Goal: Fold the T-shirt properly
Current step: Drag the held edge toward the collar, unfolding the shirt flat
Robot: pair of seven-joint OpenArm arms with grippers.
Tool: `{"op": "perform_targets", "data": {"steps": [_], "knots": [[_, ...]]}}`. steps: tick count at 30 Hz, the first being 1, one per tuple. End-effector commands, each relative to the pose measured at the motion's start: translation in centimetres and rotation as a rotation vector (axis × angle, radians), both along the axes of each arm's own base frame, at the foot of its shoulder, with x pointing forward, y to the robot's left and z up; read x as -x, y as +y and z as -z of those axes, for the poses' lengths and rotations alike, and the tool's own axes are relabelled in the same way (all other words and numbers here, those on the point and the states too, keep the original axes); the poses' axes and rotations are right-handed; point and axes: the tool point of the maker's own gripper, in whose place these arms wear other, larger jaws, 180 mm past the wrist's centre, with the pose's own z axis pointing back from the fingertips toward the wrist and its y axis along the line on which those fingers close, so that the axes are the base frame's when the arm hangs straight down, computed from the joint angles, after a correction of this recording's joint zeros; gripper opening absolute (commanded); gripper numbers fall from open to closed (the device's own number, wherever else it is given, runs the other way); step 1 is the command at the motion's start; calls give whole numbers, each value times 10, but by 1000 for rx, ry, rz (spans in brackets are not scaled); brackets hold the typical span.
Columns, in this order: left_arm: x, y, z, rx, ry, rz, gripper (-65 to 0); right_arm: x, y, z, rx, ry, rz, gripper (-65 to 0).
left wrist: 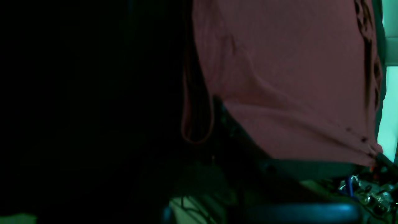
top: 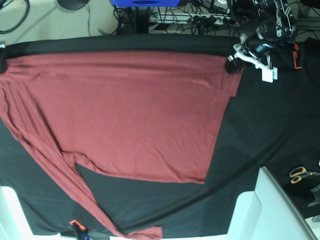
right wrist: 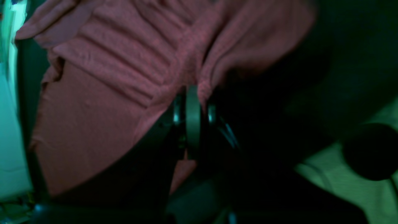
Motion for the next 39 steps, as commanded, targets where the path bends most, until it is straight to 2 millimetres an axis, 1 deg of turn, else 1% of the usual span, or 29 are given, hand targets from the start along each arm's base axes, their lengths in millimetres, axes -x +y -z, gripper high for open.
{"op": "perform_targets", "data": {"steps": [1,5,7,11,14,16,18,19,22,25,27,31,39], "knots": [[-3,8,-9,-19,-35,-1,-650,-11,-15,-20,44,-49,-6,-648],[8,8,-4,-19,-10,1,-650,-6,-11,-17,34,-31,-17,-648],[16,7,-2,-18,6,-1,-650,-1,-5,-11,19,-21,-14,-648],[28,7,2,-16,28,-5,-650,1,-2,-9,12,-16,-12,-648],[29,4,2,-14,18,18,-650,1,-2,-9,12,-16,-12,-648],[35,2,2,-14,19,39,-650,1,-2,-9,12,-16,-12,-648],[39,4,2,-16,23,38,-650,1,-2,-8,11,-15,-12,-648],[41,9,2,-22,25,22,-650,1,-2,-8,11,-15,-12,-648],[44,21,1,-38,27,-13,-650,4,-2,-7,11,-9,-12,-648],[44,25,0,-46,27,-17,-650,11,1,0,-6,8,-3,-648],[44,26,0,-49,28,-16,-650,16,3,8,-23,14,22,-648],[41,24,0,-46,20,-14,-650,25,4,15,-27,26,44,-648],[39,25,0,-47,18,-15,-650,26,3,15,-27,25,50,-648]]}}
